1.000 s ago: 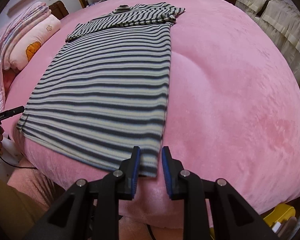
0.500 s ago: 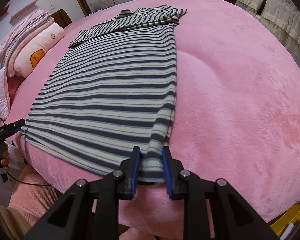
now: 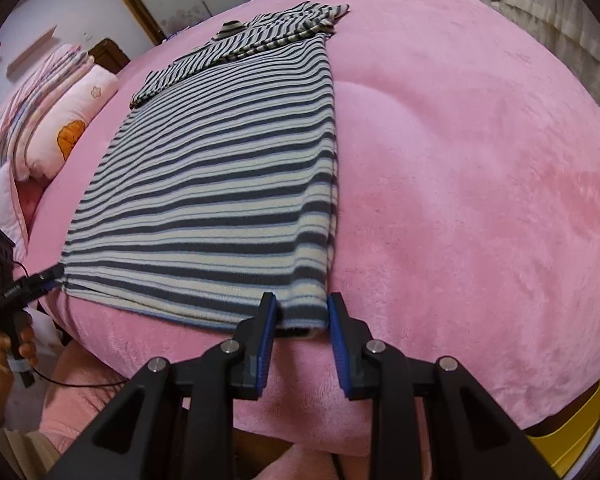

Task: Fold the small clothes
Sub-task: 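Grasp the shirt hem with both tools and lift it toward the collar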

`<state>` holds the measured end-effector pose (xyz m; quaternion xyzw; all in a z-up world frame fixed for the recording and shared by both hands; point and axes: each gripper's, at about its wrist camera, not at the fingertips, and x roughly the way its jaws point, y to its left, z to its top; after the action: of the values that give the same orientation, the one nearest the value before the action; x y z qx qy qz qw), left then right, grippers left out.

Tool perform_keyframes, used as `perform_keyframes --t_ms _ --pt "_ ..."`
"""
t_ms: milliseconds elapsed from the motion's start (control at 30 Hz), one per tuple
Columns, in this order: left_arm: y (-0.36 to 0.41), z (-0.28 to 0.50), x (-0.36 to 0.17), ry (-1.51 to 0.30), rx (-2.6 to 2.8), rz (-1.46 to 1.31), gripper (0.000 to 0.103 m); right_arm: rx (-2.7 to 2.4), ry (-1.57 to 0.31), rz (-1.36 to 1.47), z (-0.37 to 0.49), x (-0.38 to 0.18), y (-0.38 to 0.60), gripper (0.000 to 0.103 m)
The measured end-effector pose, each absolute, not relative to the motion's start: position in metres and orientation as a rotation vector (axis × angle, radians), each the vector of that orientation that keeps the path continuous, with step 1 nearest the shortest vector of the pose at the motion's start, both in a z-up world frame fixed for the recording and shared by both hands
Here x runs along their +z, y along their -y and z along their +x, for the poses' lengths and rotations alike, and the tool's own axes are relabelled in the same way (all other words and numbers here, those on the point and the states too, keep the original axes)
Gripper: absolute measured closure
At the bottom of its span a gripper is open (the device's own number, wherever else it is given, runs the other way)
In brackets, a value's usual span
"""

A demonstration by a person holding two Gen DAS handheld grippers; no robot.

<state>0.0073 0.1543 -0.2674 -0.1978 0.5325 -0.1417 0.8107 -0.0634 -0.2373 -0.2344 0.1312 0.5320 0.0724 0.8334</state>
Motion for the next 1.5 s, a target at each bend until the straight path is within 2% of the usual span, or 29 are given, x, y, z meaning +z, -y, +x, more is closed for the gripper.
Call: perform_keyframes --t_ms 167,200,367,433,500,767,1500 --pt "-0.159 0.006 -0.271 -1.130 -0.303 -0.481 0.033 0.155 -1.121 0.350 -0.062 -0.239 0.244 0.077" --pt "-0.160 0.007 -0.273 -1.130 -0.299 -0.485 0.035 0.157 -1.119 0.371 -0.062 -0.240 0.247 0.077" --pt "-0.166 0.008 -0.281 -1.141 -0.241 -0.500 0.064 0.165 -1.126 0.472 -0.059 -0.250 0.253 0.077" --pt "-0.171 0.008 -0.284 -1.150 -0.225 -0.510 0.087 0.165 -1.130 0.468 -0.059 -0.250 0.253 0.078" --pt "-0.175 0.007 -0.285 -1.159 -0.221 -0.526 0.092 0.181 -1.133 0.443 -0.059 -0.246 0.248 0.094" --pt "-0.159 0.012 -0.274 -1.165 -0.169 -0.404 0.096 0.199 -1.099 0.351 -0.056 -0.227 0.237 0.095" --pt "-0.196 0.000 -0.253 -1.025 -0.084 -0.634 0.097 0.235 -0.967 0.379 -0.062 -0.175 0.248 0.096"
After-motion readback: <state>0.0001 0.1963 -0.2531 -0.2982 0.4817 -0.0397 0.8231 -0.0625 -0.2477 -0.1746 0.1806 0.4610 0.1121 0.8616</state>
